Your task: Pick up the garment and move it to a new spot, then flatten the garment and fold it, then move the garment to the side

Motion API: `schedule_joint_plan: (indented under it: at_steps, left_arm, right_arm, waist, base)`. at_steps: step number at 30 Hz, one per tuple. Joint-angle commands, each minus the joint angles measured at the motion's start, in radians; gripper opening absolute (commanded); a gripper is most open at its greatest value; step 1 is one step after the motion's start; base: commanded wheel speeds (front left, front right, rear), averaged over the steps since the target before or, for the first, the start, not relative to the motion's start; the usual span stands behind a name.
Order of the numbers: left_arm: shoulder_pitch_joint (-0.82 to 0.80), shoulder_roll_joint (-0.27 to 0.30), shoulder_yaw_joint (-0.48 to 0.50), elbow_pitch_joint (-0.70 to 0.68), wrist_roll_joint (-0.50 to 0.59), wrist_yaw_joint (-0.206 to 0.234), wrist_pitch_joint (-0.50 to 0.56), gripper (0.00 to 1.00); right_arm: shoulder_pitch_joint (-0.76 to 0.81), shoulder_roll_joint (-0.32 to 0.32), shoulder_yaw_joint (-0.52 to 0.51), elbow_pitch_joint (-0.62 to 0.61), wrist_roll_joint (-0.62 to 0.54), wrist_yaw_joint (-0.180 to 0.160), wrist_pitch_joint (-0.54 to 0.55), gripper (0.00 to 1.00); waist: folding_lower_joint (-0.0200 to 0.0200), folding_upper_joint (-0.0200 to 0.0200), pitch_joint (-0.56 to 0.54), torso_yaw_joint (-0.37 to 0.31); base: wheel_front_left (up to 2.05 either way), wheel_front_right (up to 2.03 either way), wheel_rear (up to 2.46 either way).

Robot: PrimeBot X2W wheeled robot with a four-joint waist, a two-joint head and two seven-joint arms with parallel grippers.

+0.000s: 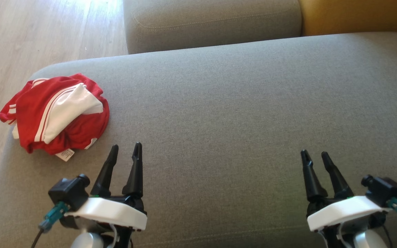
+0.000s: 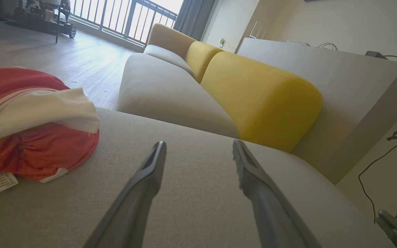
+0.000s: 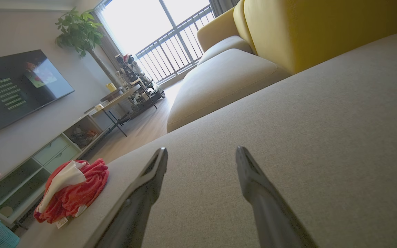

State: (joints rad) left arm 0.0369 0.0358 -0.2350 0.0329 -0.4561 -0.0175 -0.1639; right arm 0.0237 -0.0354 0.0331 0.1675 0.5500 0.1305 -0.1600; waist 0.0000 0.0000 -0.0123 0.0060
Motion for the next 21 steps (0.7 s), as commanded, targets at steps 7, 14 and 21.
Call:
schedule_joint_plan:
  at_steps: [7, 14, 21]
  left_arm:
    - [-0.018, 0.011, 0.009, -0.039, 0.055, 0.002, -0.031, 1.00]
    - [-0.006, 0.012, -0.006, -0.012, 0.116, -0.007, -0.052, 1.00]
    - [-0.007, 0.013, -0.019, -0.001, 0.206, 0.020, -0.072, 1.00]
  right_arm:
    - [-0.021, -0.012, 0.042, -0.059, -0.129, 0.000, -0.034, 1.00]
    - [-0.014, -0.013, 0.047, -0.075, -0.224, 0.000, -0.055, 1.00]
    - [-0.011, -0.014, 0.064, -0.091, -0.308, 0.000, -0.076, 1.00]
  waist:
    - [0.0000, 0.0000, 0.000, 0.002]
    - [0.0000, 0.0000, -0.004, 0.003]
    - [0.0000, 0.0000, -0.003, 0.004]
  base:
    - [0.00, 0.00, 0.00]
    - [0.00, 0.00, 0.00]
    - [0.00, 0.00, 0.00]
